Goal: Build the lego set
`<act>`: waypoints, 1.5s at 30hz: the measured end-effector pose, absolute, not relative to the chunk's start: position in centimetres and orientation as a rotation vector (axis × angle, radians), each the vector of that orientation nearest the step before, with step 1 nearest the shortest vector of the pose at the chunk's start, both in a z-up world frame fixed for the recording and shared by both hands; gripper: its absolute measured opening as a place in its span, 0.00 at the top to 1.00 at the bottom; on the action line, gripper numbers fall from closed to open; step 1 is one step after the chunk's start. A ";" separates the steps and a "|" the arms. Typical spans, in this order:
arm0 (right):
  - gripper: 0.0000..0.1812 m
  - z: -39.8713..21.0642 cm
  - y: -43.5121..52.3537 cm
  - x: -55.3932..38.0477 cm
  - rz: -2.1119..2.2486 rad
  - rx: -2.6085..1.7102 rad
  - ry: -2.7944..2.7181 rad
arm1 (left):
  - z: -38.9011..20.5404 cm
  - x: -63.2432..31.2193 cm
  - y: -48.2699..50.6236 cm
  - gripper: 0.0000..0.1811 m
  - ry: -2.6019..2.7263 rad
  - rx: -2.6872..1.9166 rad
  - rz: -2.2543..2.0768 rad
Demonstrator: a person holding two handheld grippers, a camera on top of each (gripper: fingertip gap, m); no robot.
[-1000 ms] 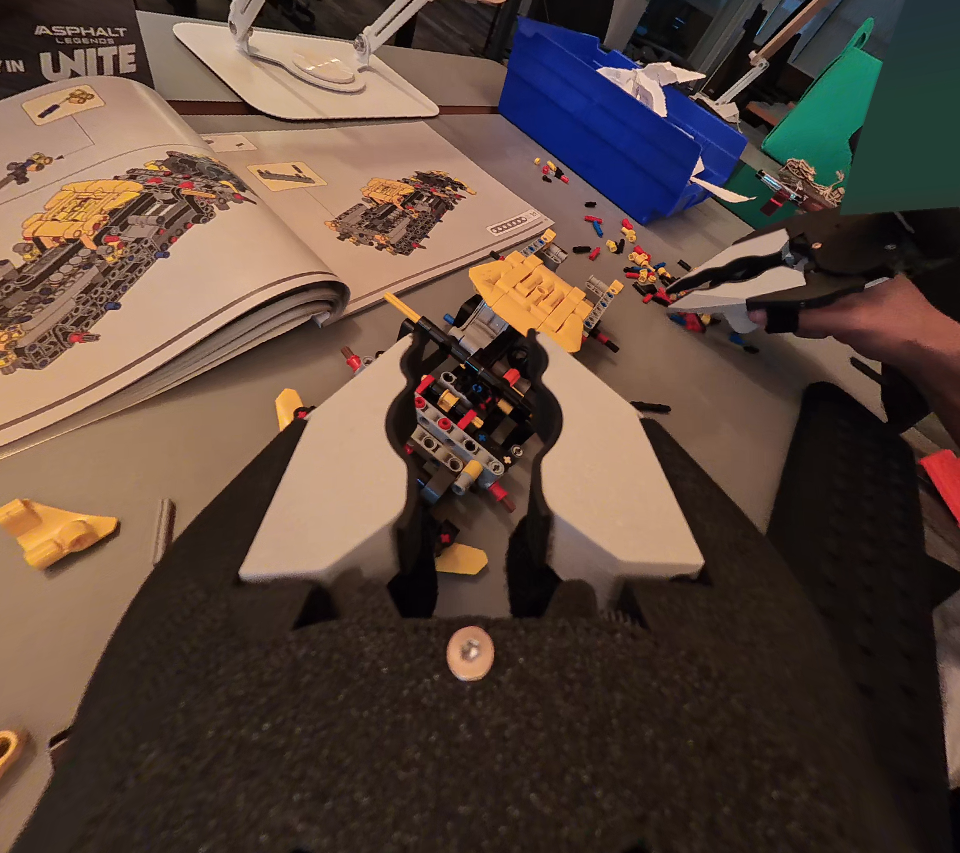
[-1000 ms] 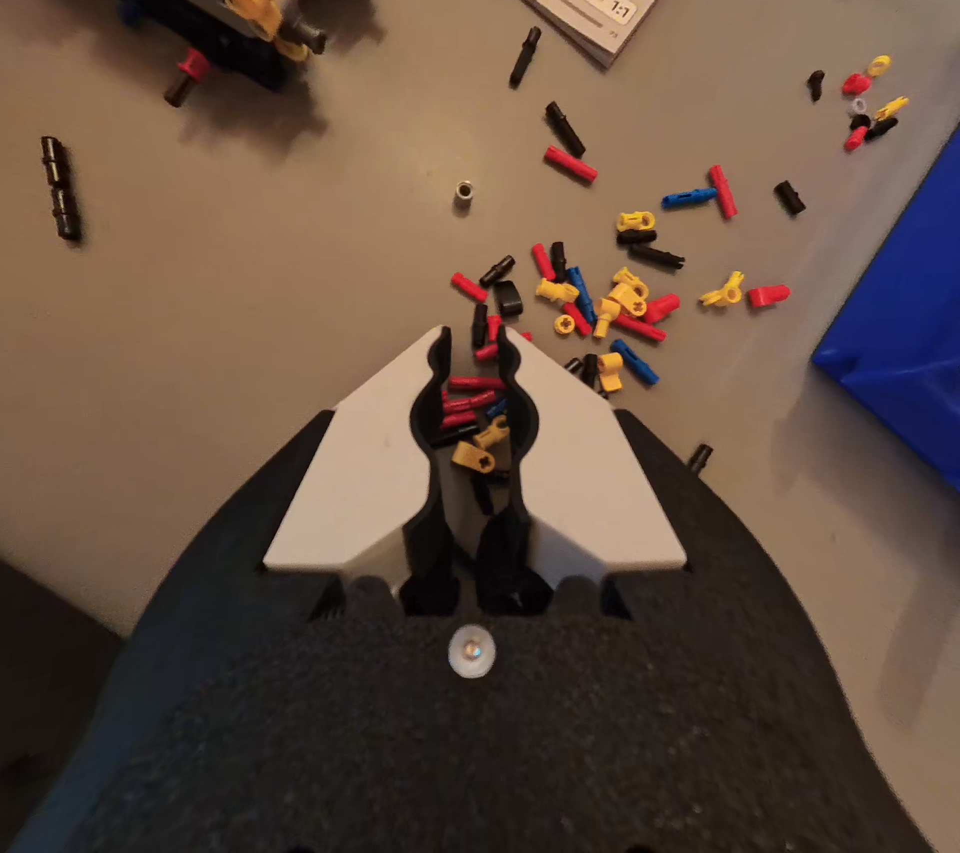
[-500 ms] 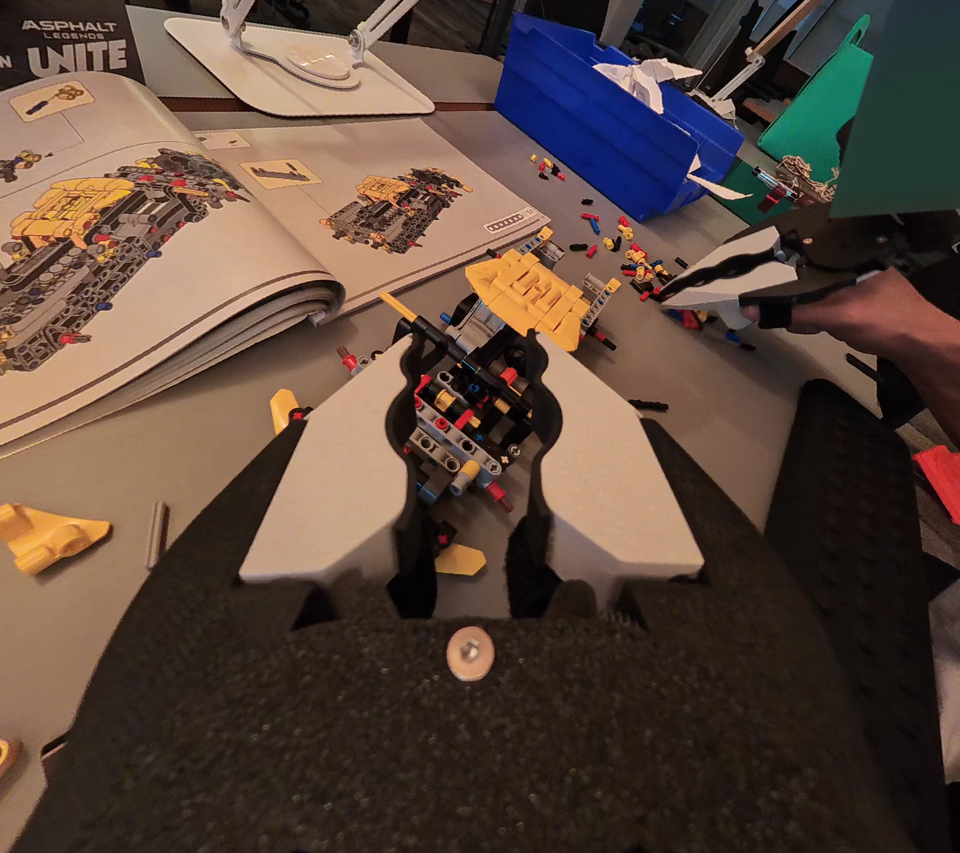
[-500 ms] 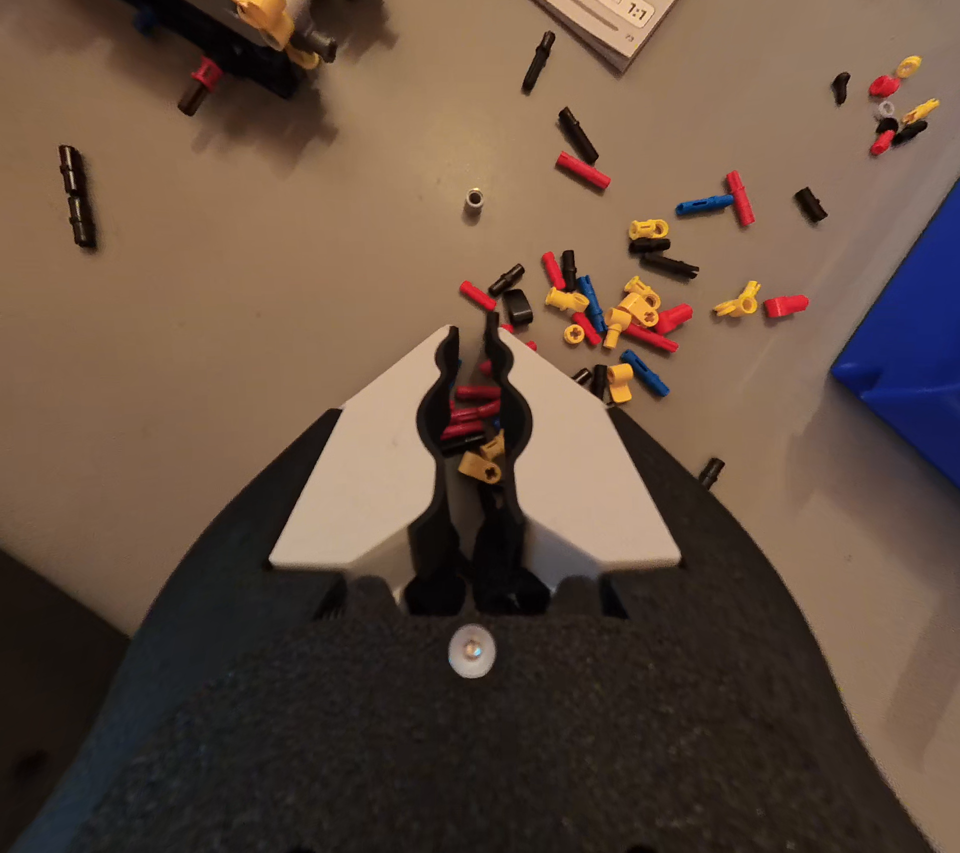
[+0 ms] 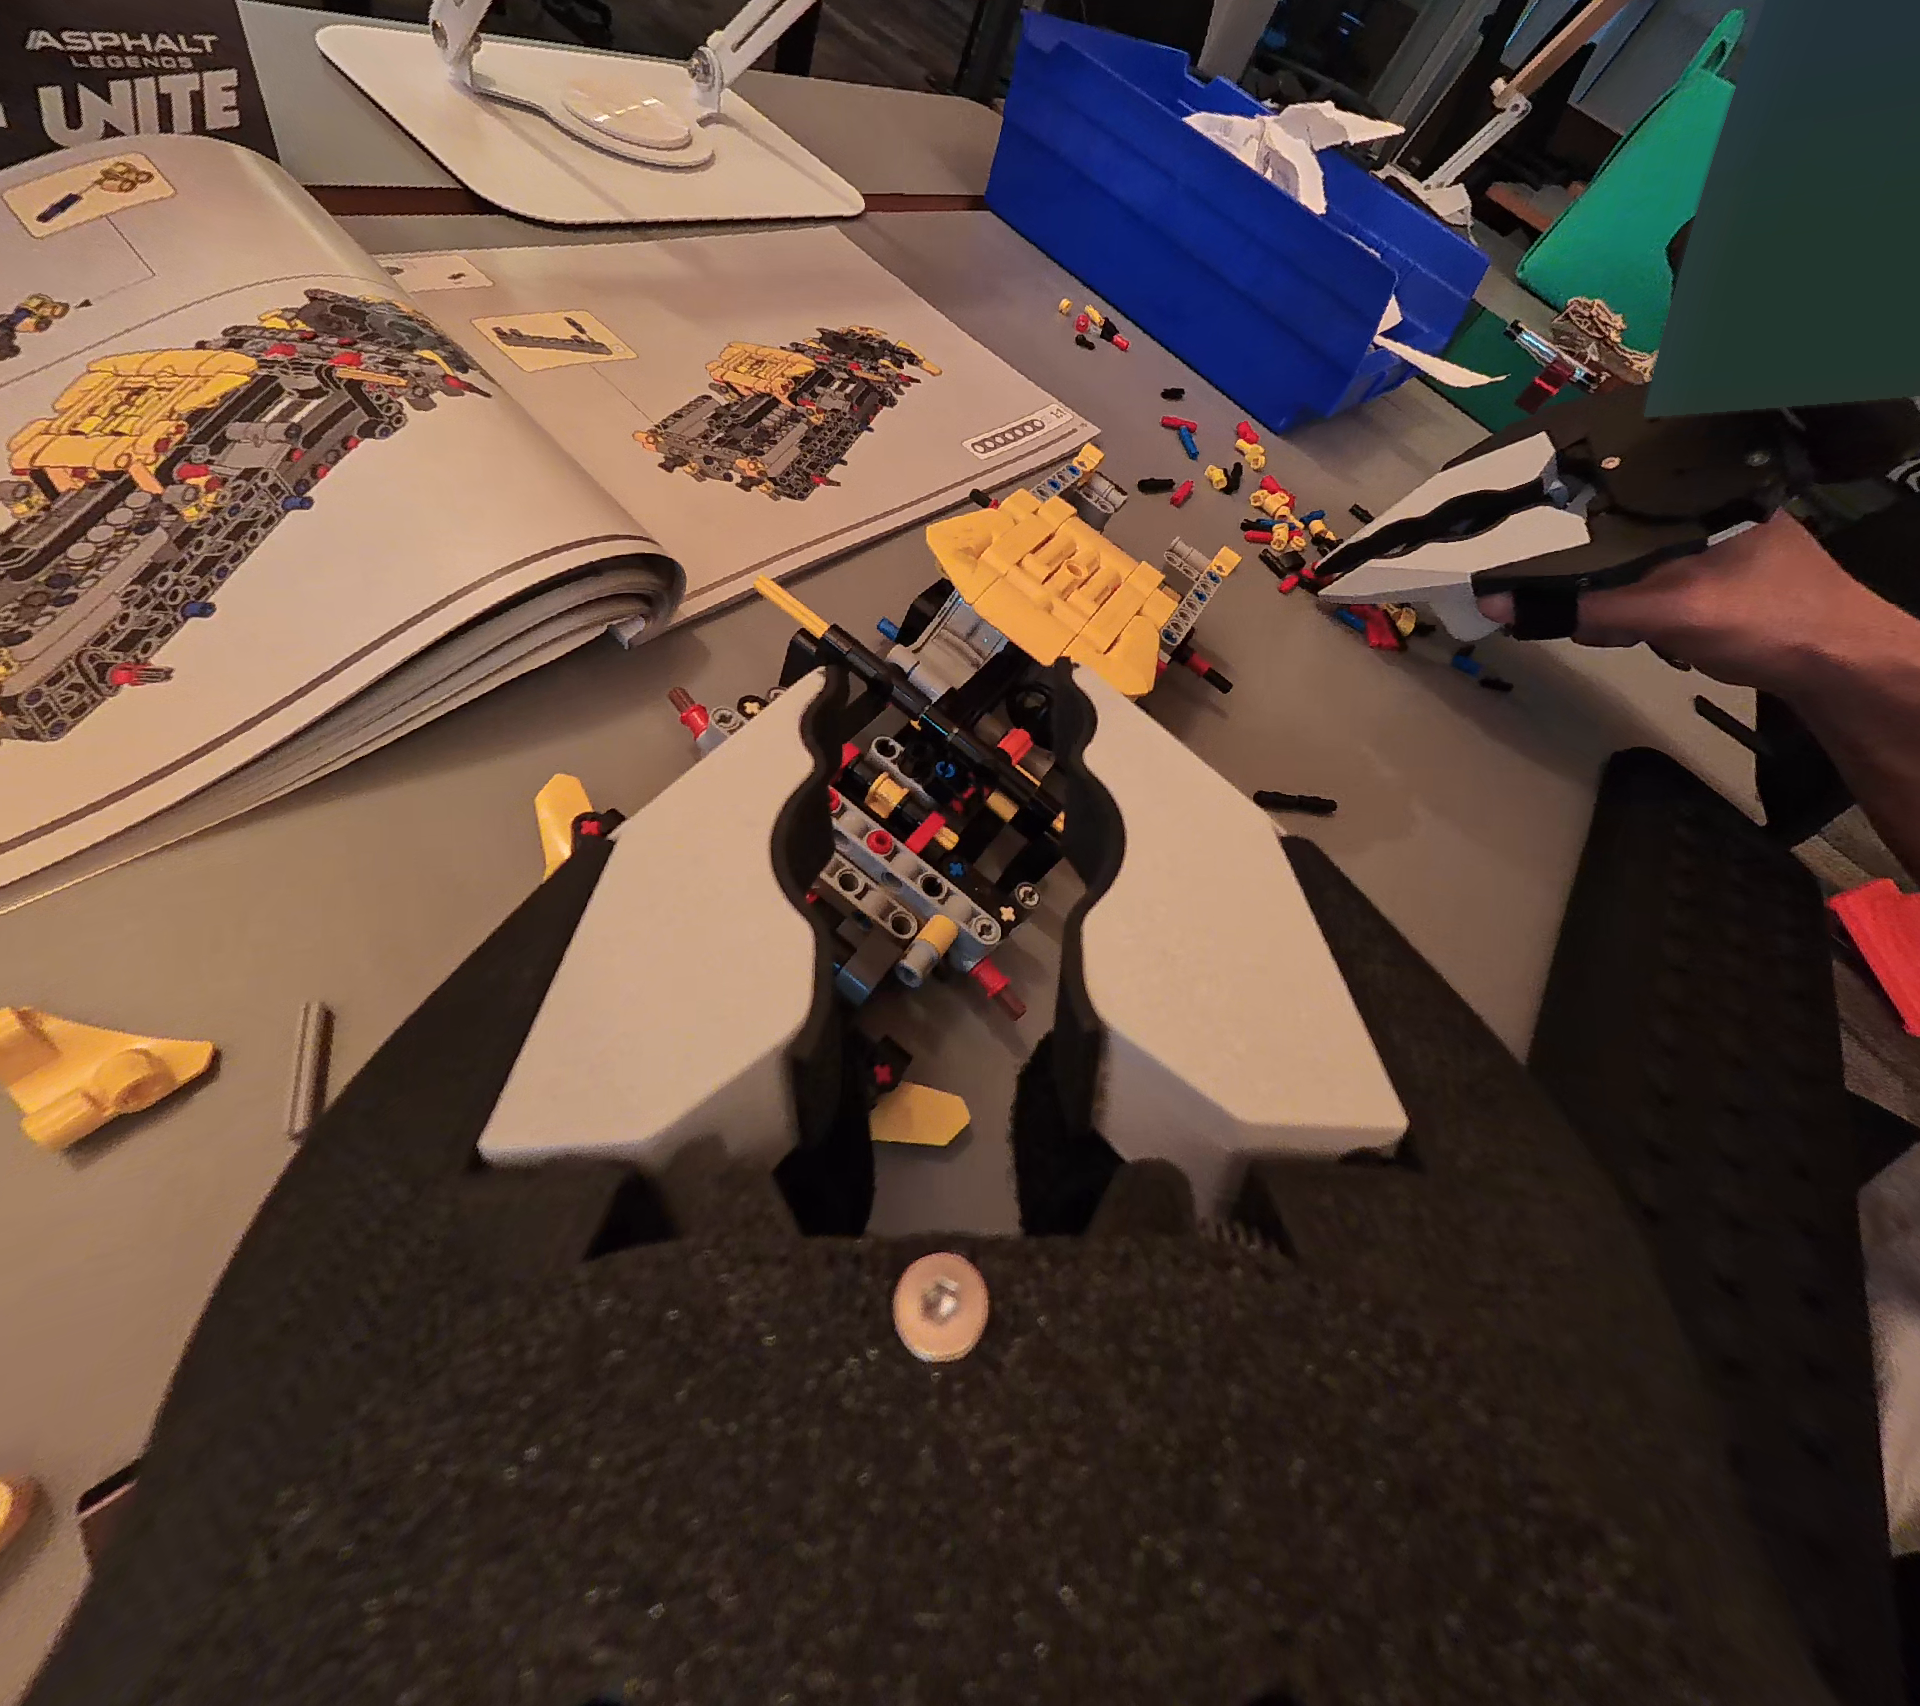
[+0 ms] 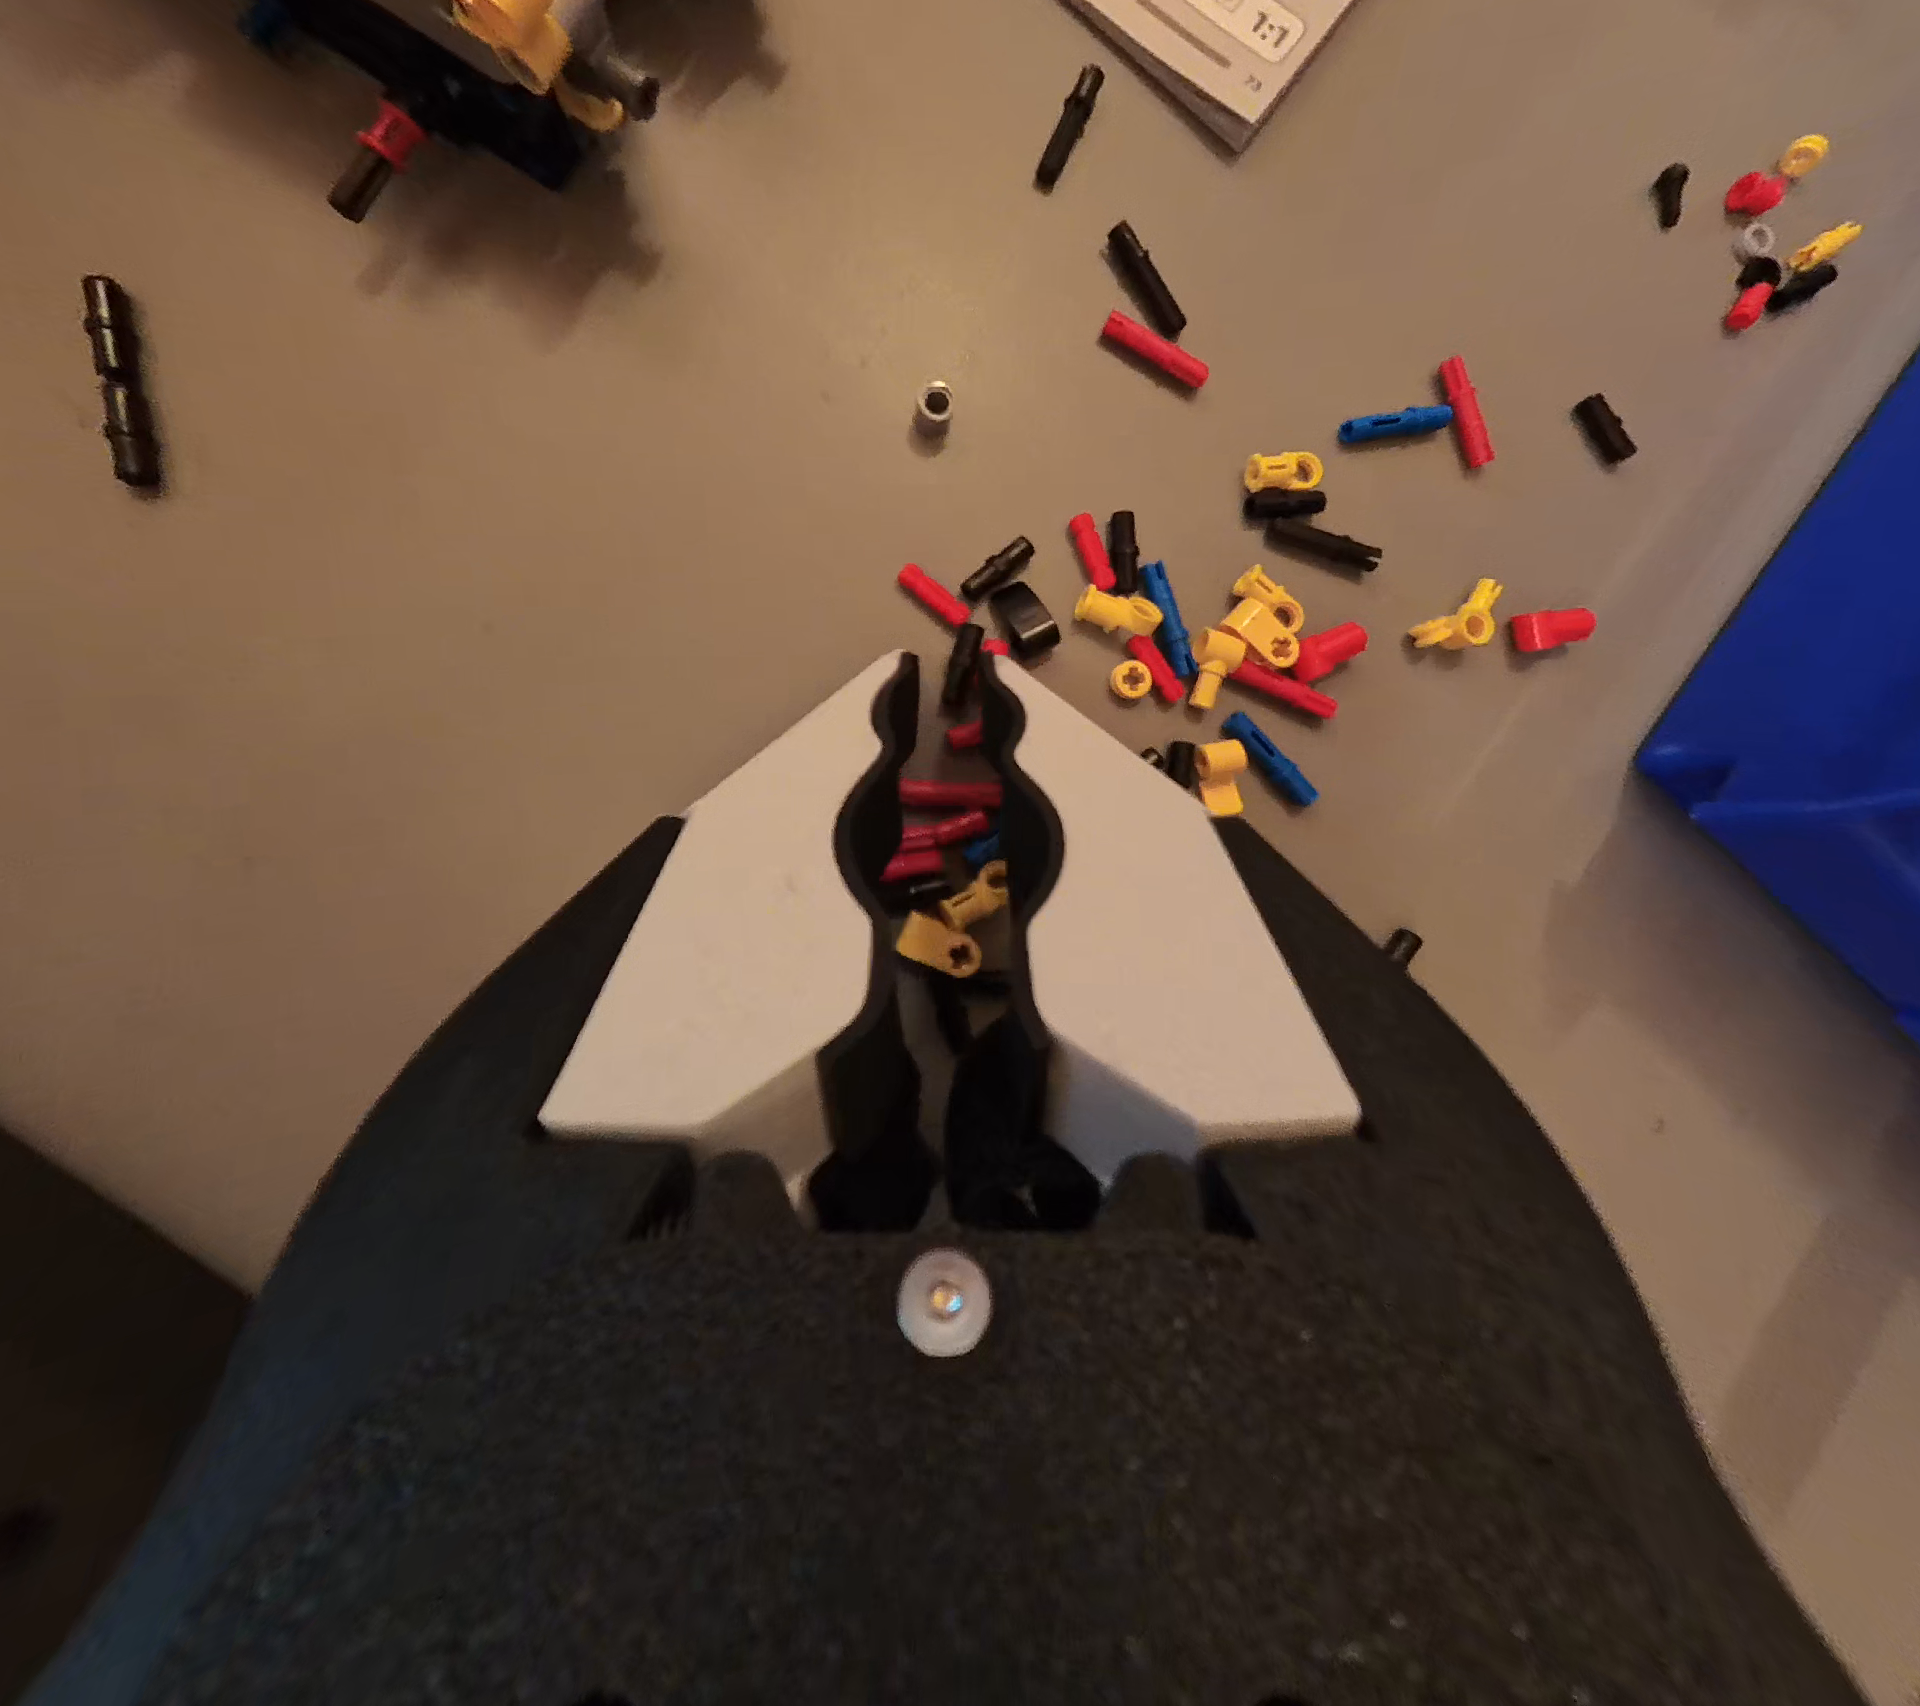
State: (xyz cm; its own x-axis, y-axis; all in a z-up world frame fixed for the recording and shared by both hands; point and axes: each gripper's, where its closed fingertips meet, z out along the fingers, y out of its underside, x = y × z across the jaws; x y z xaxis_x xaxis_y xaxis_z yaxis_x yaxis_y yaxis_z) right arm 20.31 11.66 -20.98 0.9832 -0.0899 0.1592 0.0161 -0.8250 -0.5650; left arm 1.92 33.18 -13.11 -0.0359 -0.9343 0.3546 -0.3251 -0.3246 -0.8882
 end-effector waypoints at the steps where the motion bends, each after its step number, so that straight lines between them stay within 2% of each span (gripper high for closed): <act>1: 0.94 -21.0 11.7 20.1 -0.237 -2.533 0.041 | -13.1 1.9 33.2 0.78 1.333 -1.673 -1.376; 6: 0.93 -21.1 11.7 20.0 -0.246 -2.541 0.038 | -13.2 1.9 33.1 0.78 1.335 -1.675 -1.378; 17: 0.98 -20.6 12.6 18.3 -0.157 -2.495 0.021 | -13.1 1.9 33.0 0.78 1.338 -1.674 -1.386; 21: 0.98 -19.6 14.7 10.5 0.186 -2.416 -0.205 | -13.1 1.9 33.0 0.78 1.339 -1.673 -1.384; 23: 0.98 -20.9 14.8 8.2 0.184 -2.480 -0.313 | -13.1 1.9 32.9 0.78 1.340 -1.673 -1.384; 25: 0.98 -21.4 14.7 8.3 0.085 -2.513 -0.366 | -13.1 1.8 33.0 0.78 1.338 -1.672 -1.383; 29: 0.98 -21.0 14.0 7.3 0.214 -2.521 -0.323 | -13.0 1.7 32.9 0.78 1.332 -1.675 -1.401; 36: 0.97 -21.4 14.1 7.2 0.176 -2.539 -0.278 | -13.0 1.7 32.7 0.78 1.339 -1.672 -1.403; 40: 0.91 -20.7 14.2 7.4 0.198 -2.514 -0.240 | -13.0 1.7 32.7 0.78 1.336 -1.673 -1.406; 45: 0.92 -19.2 13.6 13.0 -0.032 -2.487 -0.118 | -13.1 1.7 32.7 0.78 1.337 -1.674 -1.406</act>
State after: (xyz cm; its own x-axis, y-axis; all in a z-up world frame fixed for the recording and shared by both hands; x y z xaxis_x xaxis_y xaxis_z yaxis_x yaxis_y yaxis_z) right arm 13.00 13.57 -19.20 0.9956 0.0773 0.0521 0.0930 -0.7913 -0.6043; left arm 1.67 32.70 -13.05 -0.0531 -0.9265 0.3726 -0.3258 -0.3366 -0.8835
